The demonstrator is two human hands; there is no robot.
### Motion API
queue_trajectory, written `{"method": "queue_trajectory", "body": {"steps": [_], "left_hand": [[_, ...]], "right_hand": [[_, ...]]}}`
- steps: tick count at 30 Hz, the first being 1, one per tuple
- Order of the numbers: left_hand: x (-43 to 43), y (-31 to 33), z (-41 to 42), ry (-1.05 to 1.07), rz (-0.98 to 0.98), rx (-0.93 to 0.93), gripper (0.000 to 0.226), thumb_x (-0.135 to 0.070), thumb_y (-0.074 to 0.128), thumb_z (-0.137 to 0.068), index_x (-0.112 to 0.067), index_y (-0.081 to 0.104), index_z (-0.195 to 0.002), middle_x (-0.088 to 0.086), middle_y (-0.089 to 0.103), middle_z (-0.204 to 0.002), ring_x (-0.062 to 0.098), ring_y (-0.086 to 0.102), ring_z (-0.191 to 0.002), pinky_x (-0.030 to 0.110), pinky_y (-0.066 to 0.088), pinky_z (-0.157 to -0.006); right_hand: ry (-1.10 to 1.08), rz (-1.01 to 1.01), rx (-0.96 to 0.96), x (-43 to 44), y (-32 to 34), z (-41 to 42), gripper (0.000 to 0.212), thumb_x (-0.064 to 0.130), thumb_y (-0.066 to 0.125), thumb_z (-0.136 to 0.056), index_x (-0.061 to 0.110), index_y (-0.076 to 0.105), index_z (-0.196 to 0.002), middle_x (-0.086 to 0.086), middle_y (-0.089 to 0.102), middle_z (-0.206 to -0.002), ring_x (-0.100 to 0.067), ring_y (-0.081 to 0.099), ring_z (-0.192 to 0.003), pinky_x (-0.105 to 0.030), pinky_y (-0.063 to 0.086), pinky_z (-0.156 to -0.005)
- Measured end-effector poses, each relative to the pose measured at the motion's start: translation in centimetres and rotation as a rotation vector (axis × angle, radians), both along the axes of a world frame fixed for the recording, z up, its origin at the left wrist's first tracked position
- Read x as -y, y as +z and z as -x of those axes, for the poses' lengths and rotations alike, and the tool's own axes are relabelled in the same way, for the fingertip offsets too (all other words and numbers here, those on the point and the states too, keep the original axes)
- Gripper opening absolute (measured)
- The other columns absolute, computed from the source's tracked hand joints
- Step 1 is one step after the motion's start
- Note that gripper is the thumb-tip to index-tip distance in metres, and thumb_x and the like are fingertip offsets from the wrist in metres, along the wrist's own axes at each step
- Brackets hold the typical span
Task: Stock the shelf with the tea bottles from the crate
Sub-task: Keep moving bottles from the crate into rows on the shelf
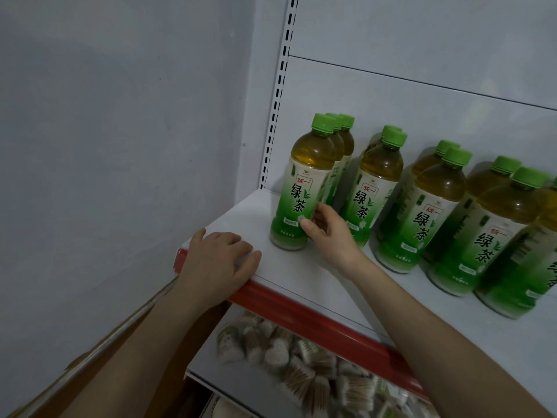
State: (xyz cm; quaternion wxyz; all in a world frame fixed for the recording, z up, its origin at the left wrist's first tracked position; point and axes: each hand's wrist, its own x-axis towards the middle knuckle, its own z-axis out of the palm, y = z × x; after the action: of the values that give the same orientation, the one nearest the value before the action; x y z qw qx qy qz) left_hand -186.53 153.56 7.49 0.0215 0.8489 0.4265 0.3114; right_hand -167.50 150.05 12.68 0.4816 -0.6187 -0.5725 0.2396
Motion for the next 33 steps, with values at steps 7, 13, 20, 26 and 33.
{"method": "queue_trajectory", "body": {"steps": [7,13,20,26,33], "left_hand": [[0.3,0.8,-0.1,0.001,0.035,-0.067,0.072,-0.056,0.012,-0.077,-0.021,0.072,-0.096,0.0,0.068,-0.105,0.019,0.06,-0.103,0.046,0.024,-0.104],[2.2,0.8,-0.1,0.158,-0.116,-0.091,0.055,-0.043,0.029,-0.085,-0.008,0.071,-0.09,0.014,0.069,-0.087,0.032,0.064,-0.087,0.053,0.04,-0.089],[9.9,-2.4,1.1,0.291,-0.186,-0.014,0.042,-0.034,0.044,-0.086,-0.003,0.067,-0.1,0.02,0.067,-0.093,0.035,0.064,-0.082,0.042,0.048,-0.075],[17.7,-6.6,4.9,0.493,0.119,-0.171,0.047,-0.04,0.041,-0.086,-0.006,0.067,-0.104,0.017,0.068,-0.095,0.034,0.065,-0.087,0.041,0.05,-0.079],[26.7,-10.8,13.0,0.747,0.381,-0.248,0.051,-0.043,0.033,-0.087,-0.009,0.068,-0.103,0.013,0.07,-0.092,0.03,0.068,-0.086,0.042,0.053,-0.077]], "right_hand": [[0.043,-0.002,0.021,0.0,0.3,-0.5,0.042,0.012,0.052,-0.091,0.008,0.041,-0.132,0.004,0.052,-0.12,-0.003,0.046,-0.108,-0.014,0.041,-0.09],[0.03,0.074,0.258,1.3,0.3,-1.6,0.046,0.022,0.056,-0.089,0.007,0.043,-0.131,0.0,0.053,-0.124,-0.011,0.048,-0.116,-0.018,0.037,-0.089],[0.119,-0.116,0.769,5.3,1.0,-1.1,0.051,0.04,0.051,-0.09,0.009,0.047,-0.13,-0.009,0.053,-0.131,-0.023,0.045,-0.121,-0.027,0.033,-0.096],[0.417,-0.21,0.75,7.2,-1.3,7.6,0.052,0.037,0.053,-0.089,0.008,0.046,-0.131,-0.011,0.05,-0.134,-0.026,0.043,-0.124,-0.031,0.03,-0.103],[0.714,-0.034,0.766,8.4,-9.8,15.7,0.055,0.037,0.049,-0.091,0.005,0.04,-0.135,-0.014,0.044,-0.139,-0.026,0.036,-0.13,-0.031,0.026,-0.106]]}}
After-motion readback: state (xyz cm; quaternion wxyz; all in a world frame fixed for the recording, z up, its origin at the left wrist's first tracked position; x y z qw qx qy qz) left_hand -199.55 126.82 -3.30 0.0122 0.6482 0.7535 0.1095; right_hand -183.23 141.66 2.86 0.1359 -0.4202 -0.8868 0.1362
